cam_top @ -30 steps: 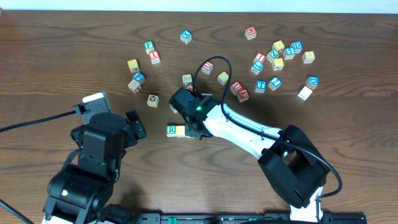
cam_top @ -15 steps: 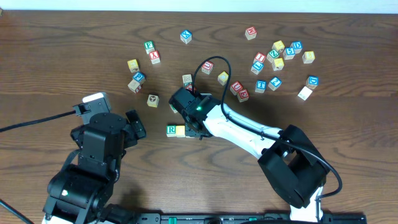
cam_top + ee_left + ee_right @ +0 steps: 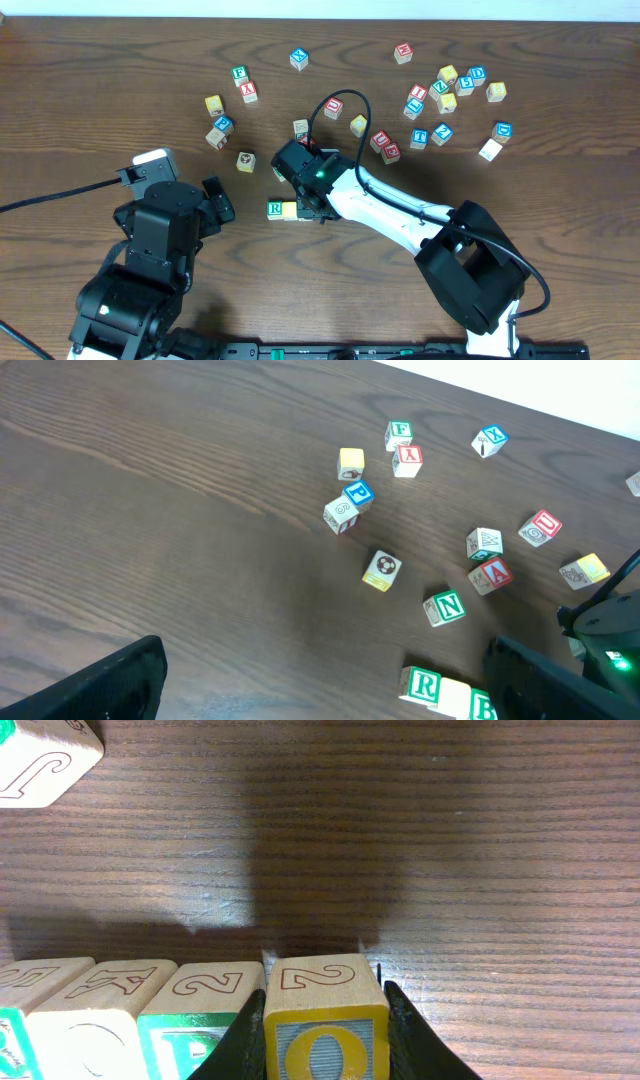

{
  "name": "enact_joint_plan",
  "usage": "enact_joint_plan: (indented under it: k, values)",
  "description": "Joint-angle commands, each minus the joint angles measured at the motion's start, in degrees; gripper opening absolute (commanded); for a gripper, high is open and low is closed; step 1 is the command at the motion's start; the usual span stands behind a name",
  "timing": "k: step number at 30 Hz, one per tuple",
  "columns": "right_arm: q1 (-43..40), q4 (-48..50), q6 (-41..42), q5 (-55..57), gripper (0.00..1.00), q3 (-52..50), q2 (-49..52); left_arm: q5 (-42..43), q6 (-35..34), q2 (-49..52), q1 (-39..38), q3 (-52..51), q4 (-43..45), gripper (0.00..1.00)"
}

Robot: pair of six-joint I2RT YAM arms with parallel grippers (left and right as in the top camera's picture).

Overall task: Spell out ROBOT
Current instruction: 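Lower the yellow O block to the right of the B block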

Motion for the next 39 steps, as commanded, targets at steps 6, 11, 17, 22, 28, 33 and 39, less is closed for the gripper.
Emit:
enact_joint_plan:
  k: [6, 11, 17, 22, 28, 33, 39]
  values:
    - [0.8, -0.9, -0.8, 3.1, 0.01, -0.3, 0.5, -0.8, 0.8, 0.0, 0.3, 1.3, 0.0, 0.99]
    - [0.8, -1.5, -0.5, 3.8, 0.01, -0.3, 0.5, -0.8, 0.8, 0.0, 0.3, 1.3, 0.0, 0.99]
    - [0.8, -3.3, 0.8, 4.2, 0.01, -0.4, 0.5, -0.8, 0.8, 0.0, 0.3, 1.3, -0.1, 0.99]
    - [0.8, -2.4, 1.2, 4.3, 0.01, -1.5, 0.6, -0.8, 0.8, 0.0, 0.3, 1.3, -0.1, 0.99]
    - [0.8, -1.0, 1.2, 4.3, 0.01, -3.1, 0.7, -0.8, 0.8, 0.0, 0.3, 1.3, 0.0, 0.99]
    - [0.8, -0.7, 1.2, 4.2, 0.01, -3.1, 0.7, -0.8, 0.8, 0.0, 0.3, 1.3, -0.1, 0.99]
    - [0.8, -0.7, 1.2, 3.7, 0.01, -3.1, 0.7, -0.8, 0.8, 0.0, 0.3, 1.3, 0.0, 0.99]
